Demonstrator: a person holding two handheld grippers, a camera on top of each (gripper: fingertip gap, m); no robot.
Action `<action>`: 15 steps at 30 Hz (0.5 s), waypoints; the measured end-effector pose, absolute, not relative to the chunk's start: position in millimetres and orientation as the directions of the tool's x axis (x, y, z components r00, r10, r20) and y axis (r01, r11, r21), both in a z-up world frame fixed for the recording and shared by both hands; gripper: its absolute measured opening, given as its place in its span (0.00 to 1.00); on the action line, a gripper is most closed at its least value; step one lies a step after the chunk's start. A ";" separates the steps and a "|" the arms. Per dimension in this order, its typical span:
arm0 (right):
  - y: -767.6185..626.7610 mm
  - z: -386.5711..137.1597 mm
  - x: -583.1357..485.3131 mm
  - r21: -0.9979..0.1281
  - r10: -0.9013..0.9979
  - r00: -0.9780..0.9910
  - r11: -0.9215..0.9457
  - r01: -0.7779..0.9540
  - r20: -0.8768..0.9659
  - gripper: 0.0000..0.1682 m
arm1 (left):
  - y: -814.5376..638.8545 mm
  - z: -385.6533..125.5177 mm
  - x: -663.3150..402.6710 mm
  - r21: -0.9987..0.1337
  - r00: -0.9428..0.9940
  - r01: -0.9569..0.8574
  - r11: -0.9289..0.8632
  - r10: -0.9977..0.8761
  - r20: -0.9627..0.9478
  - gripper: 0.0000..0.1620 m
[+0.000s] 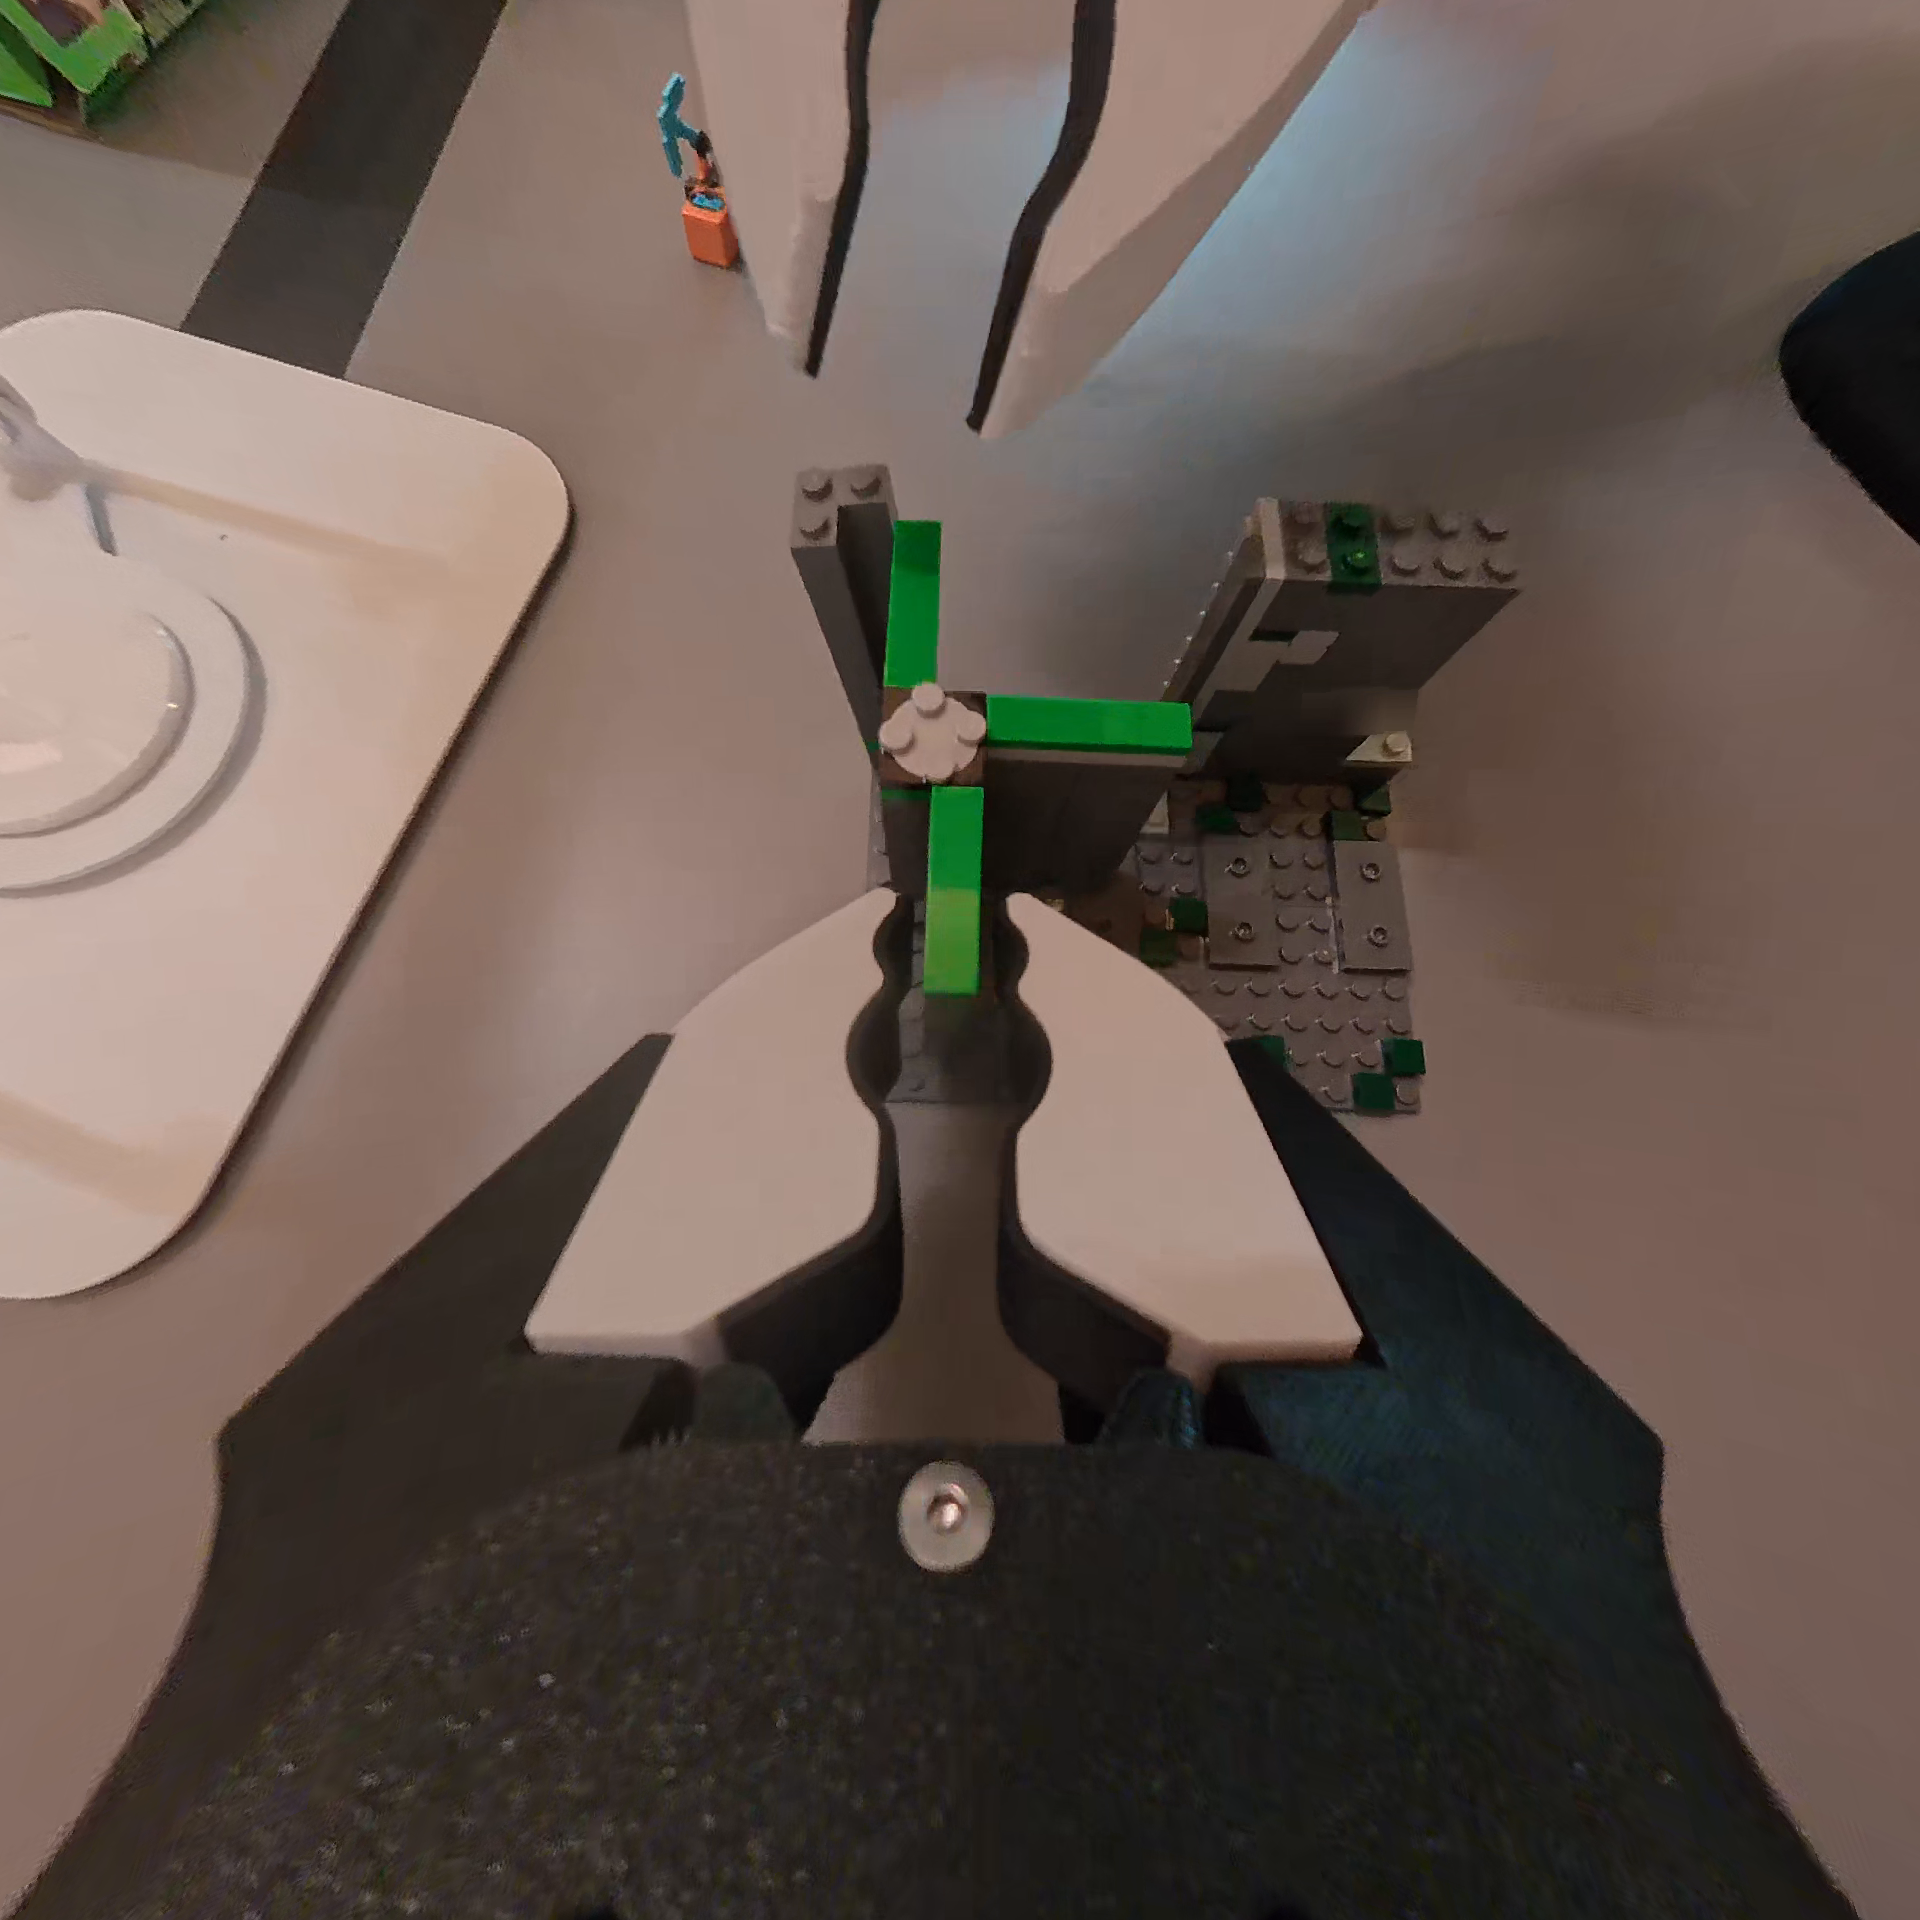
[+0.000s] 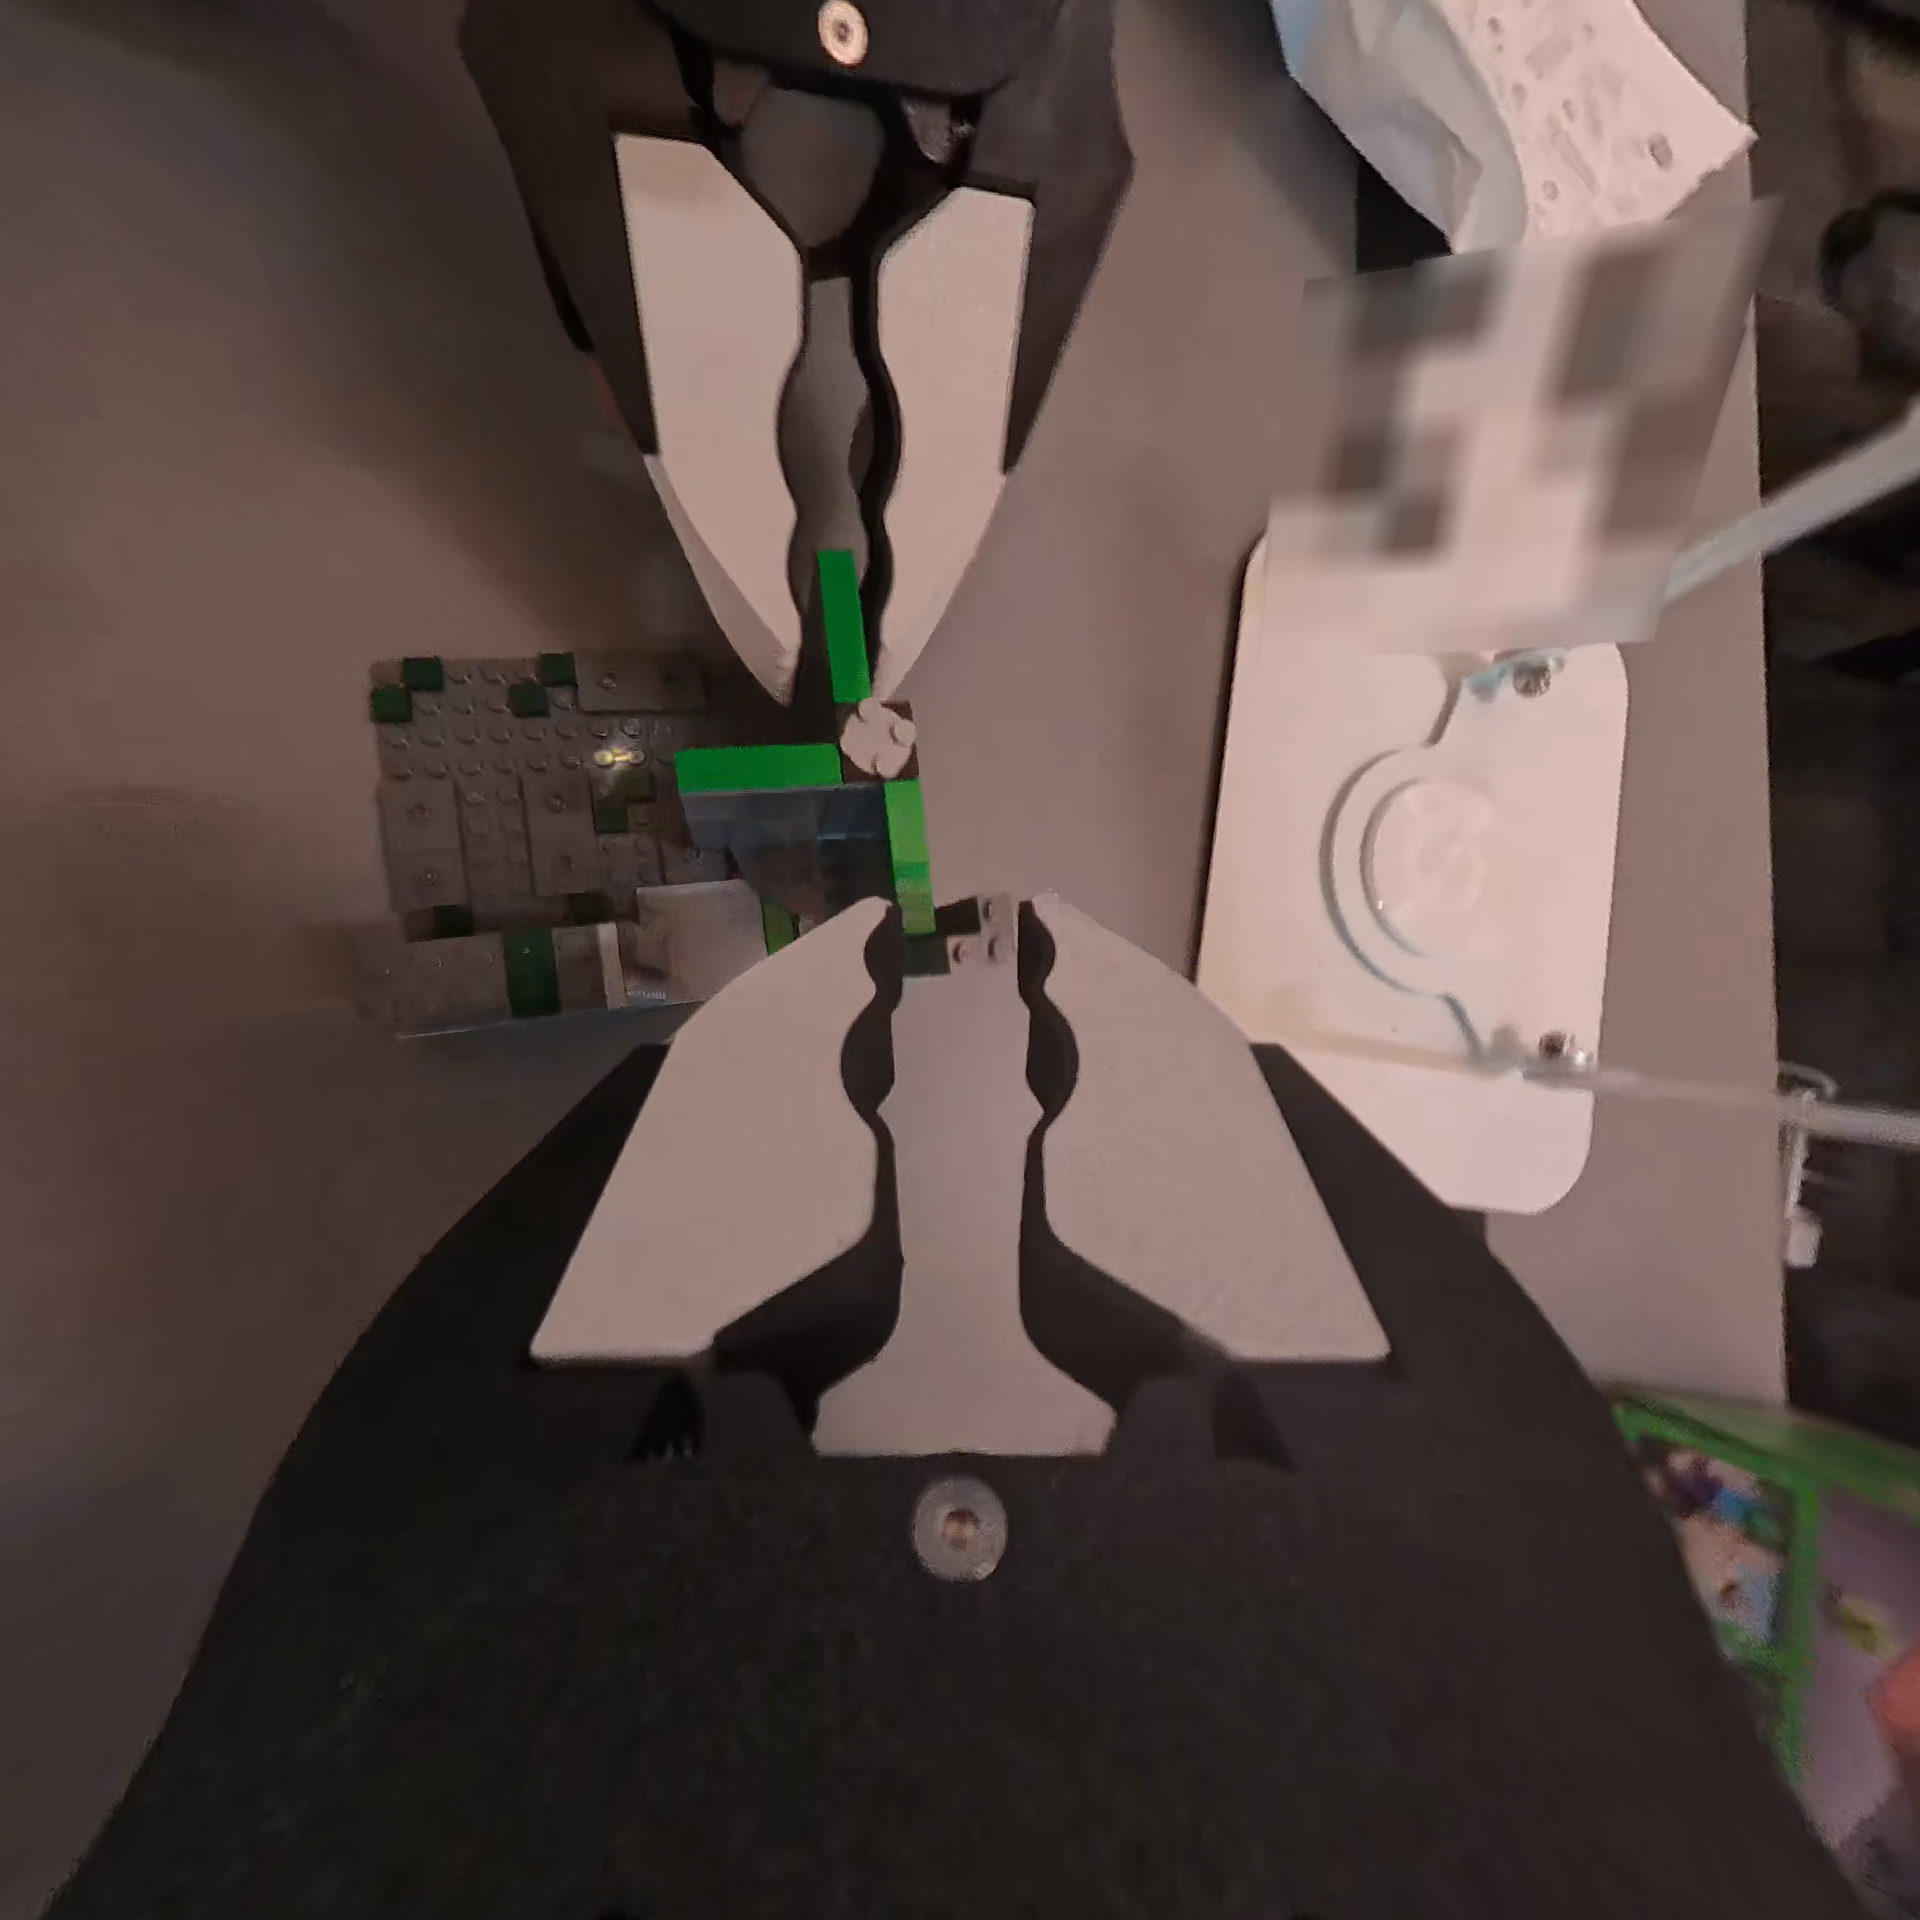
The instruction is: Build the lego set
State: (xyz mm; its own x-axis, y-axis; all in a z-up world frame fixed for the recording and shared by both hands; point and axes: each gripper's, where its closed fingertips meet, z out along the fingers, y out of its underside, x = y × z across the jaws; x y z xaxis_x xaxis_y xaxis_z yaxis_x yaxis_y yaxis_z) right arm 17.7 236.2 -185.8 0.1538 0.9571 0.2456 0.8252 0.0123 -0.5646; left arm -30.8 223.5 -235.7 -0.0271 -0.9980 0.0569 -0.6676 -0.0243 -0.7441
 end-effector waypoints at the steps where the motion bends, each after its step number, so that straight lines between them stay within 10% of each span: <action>1: 236.3 -186.9 13.2 -0.533 0.963 0.109 0.040 0.845 0.245 0.13 | 224.1 -236.7 -30.8 -0.736 -0.027 -0.676 -0.018 -0.998 0.049 0.08; 8: 237.5 -218.2 2.9 -0.208 0.977 -0.138 0.170 0.963 0.160 0.16 | 224.5 -239.0 -25.8 -0.731 -0.025 -0.682 -0.016 -0.999 0.046 0.05; 15: 237.4 -225.9 -1.5 -0.195 0.983 -0.143 0.163 0.967 0.114 0.07 | 226.3 -238.7 -26.1 -0.760 -0.013 -0.648 -0.048 -0.997 0.073 0.05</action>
State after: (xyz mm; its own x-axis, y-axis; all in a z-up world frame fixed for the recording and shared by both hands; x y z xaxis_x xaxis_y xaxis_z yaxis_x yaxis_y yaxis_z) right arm -1.5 237.4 -225.9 -0.1432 0.9832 0.1136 0.9672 0.1633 -0.1947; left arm -26.1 226.3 -238.7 -0.0127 -0.9972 0.0732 -0.6477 -0.0475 -0.7604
